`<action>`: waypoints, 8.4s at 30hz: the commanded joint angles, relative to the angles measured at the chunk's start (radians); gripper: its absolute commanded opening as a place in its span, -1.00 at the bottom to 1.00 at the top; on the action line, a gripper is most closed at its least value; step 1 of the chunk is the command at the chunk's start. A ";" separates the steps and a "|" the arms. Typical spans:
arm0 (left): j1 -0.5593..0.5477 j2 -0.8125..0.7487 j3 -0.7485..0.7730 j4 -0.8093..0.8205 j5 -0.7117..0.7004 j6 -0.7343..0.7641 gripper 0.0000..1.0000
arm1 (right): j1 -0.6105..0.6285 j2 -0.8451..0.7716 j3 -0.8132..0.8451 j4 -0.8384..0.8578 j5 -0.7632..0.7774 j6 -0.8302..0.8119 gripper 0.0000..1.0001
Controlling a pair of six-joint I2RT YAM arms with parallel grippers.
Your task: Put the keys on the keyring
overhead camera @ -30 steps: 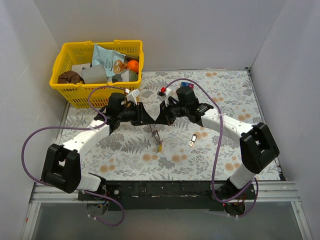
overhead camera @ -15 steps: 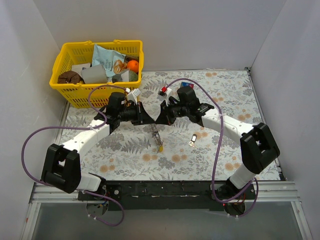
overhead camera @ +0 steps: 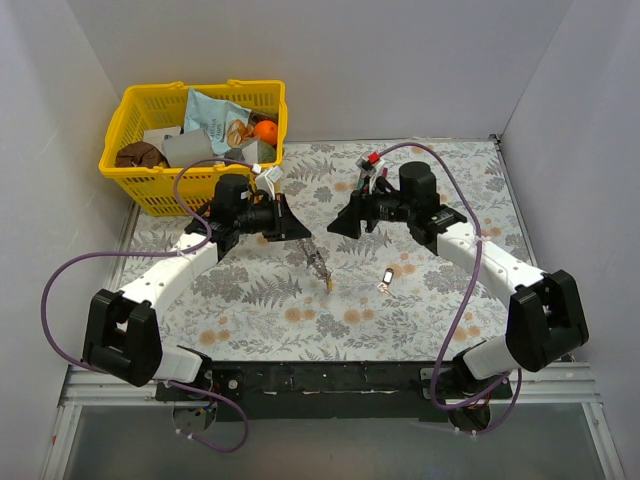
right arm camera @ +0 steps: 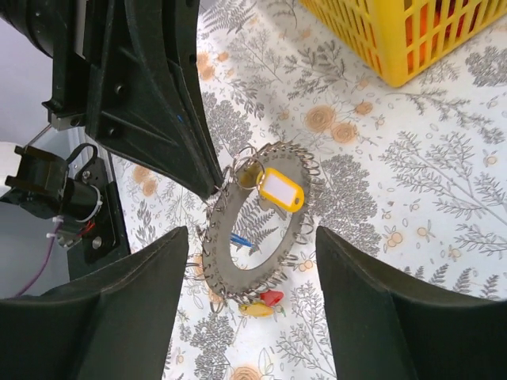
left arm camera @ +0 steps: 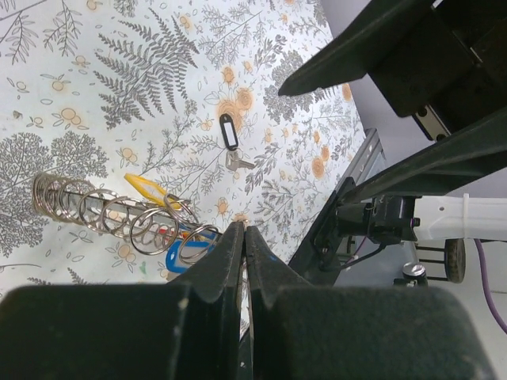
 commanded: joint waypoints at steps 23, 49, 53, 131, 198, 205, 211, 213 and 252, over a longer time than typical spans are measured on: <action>-0.034 -0.189 -0.085 0.498 0.193 0.057 -1.00 | -0.046 -0.011 -0.048 0.468 -0.351 0.313 0.26; -0.073 -0.206 -0.102 0.554 0.159 0.048 -1.00 | -0.020 0.021 -0.057 0.573 -0.402 0.429 -0.91; -0.074 -0.210 -0.093 0.509 0.150 0.074 -1.00 | -0.018 0.016 -0.068 0.562 -0.402 0.428 -0.97; -0.082 0.047 0.230 0.023 0.457 0.569 -0.62 | -0.009 -0.059 0.314 -0.469 -0.308 -0.316 -0.97; -0.100 -0.250 -0.103 0.380 0.195 0.643 -1.00 | -0.219 -0.277 -0.056 0.143 -0.262 0.147 0.86; -0.111 -0.312 -0.119 0.299 0.175 0.851 -1.00 | -0.225 -0.258 -0.071 0.155 -0.275 0.170 0.86; -0.116 -0.350 -0.114 0.216 0.165 0.989 -1.00 | -0.227 -0.261 -0.076 0.157 -0.264 0.162 0.86; -0.117 -0.356 -0.117 0.211 0.170 1.008 -1.00 | -0.227 -0.258 -0.074 0.154 -0.267 0.158 0.87; -0.117 -0.325 -0.349 0.297 0.181 0.692 -1.00 | -0.227 -0.289 -0.261 -0.153 -0.046 -0.066 0.86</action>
